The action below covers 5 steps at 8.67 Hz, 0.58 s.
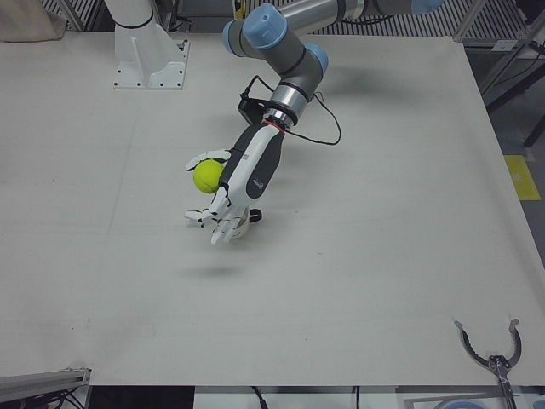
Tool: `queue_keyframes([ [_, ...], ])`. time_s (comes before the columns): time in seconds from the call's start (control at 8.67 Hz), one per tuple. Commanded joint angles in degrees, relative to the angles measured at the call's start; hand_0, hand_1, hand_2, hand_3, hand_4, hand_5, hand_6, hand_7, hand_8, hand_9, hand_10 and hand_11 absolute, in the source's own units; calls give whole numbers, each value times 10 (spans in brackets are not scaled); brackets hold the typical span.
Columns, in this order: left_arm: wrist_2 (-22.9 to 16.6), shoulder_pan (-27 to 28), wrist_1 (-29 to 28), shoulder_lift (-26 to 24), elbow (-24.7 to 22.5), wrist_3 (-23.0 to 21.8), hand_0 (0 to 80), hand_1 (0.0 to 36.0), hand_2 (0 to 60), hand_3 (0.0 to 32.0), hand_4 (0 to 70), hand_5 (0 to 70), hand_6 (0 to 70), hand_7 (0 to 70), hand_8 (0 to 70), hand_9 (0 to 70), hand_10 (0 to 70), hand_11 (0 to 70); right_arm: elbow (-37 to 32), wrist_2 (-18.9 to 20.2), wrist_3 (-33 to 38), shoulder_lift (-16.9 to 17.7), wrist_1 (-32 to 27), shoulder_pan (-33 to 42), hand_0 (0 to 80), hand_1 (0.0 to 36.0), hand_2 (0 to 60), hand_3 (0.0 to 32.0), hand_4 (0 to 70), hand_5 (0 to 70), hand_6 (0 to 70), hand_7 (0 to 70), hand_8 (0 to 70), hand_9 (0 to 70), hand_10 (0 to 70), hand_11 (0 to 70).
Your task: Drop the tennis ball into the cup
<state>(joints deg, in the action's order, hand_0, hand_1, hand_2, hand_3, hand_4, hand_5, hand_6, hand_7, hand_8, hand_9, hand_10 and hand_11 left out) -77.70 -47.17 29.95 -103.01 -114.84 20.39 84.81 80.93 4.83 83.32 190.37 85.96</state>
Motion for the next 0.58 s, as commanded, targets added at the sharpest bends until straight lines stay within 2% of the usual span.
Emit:
queue_keyframes([
  [0.0, 0, -1, -1, 2, -1, 0, 516, 353, 600, 96, 0, 58, 17, 94, 0, 6, 16, 54, 0, -1, 0, 0, 0, 0, 0, 0, 0, 0, 0, 0, 0, 0, 0, 0, 0, 0],
  [0.12, 0, -1, -1, 2, -2, 0, 515, 355, 600, 88, 0, 158, 16, 91, 0, 4, 16, 53, 0, 0, 0, 0, 0, 0, 0, 0, 0, 0, 0, 0, 0, 0, 0, 0, 0, 0],
  [0.35, 0, -2, 0, 2, -4, 0, 515, 356, 600, 116, 0, 132, 18, 82, 0, 2, 14, 50, 0, 0, 0, 0, 0, 0, 0, 0, 0, 0, 0, 0, 0, 0, 0, 0, 0, 0],
  [0.46, 0, -2, 0, 2, -4, 0, 515, 347, 600, 112, 0, 99, 174, 66, 30, 2, 13, 49, 0, 0, 0, 0, -1, 0, 0, 0, 0, 0, 0, 0, 0, 0, 0, 0, 0, 0],
])
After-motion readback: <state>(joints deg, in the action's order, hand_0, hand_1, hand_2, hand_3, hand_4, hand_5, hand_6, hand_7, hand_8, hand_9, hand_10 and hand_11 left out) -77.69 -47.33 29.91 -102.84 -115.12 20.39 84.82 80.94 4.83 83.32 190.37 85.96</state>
